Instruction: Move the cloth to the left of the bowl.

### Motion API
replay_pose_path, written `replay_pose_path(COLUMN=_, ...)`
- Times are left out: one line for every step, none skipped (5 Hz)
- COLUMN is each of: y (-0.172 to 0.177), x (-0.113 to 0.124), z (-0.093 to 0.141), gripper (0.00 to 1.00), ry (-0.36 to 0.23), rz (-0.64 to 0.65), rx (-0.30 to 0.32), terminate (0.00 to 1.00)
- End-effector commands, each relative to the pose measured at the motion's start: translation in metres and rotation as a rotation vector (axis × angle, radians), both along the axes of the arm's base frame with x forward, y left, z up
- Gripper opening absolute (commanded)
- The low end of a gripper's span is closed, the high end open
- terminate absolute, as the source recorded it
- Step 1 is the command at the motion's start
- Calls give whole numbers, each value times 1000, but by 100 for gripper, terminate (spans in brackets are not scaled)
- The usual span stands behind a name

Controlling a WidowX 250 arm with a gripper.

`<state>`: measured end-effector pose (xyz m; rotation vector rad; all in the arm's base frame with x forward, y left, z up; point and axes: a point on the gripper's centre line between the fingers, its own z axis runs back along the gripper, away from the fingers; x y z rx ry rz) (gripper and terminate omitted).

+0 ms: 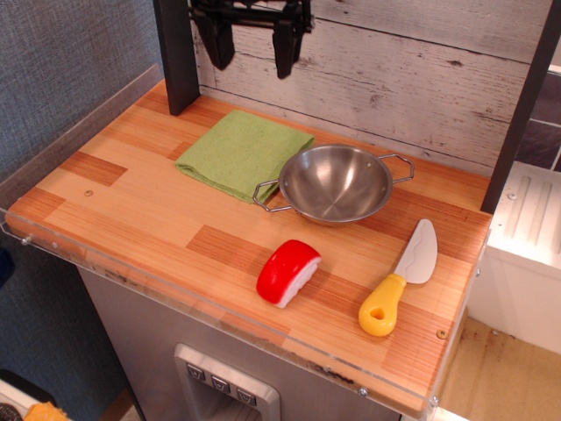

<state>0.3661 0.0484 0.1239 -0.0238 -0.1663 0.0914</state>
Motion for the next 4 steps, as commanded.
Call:
replay_pose_path(y=-5, x=-5, z=23, gripper=100, ry=-35, rz=-95, rx=48, terminate=0)
replay_pose_path(y=-4, x=-9, z=23, gripper=100, ry=9, rz=-47, rx=110, terminate=0)
replay_pose_path(y=-4, x=-9, z=23, gripper=100, ry=9, rz=-47, rx=110, terminate=0)
replay_pose_path(y=-4, x=-9, z=23, gripper=100, ry=9, rz=-47, rx=110, terminate=100)
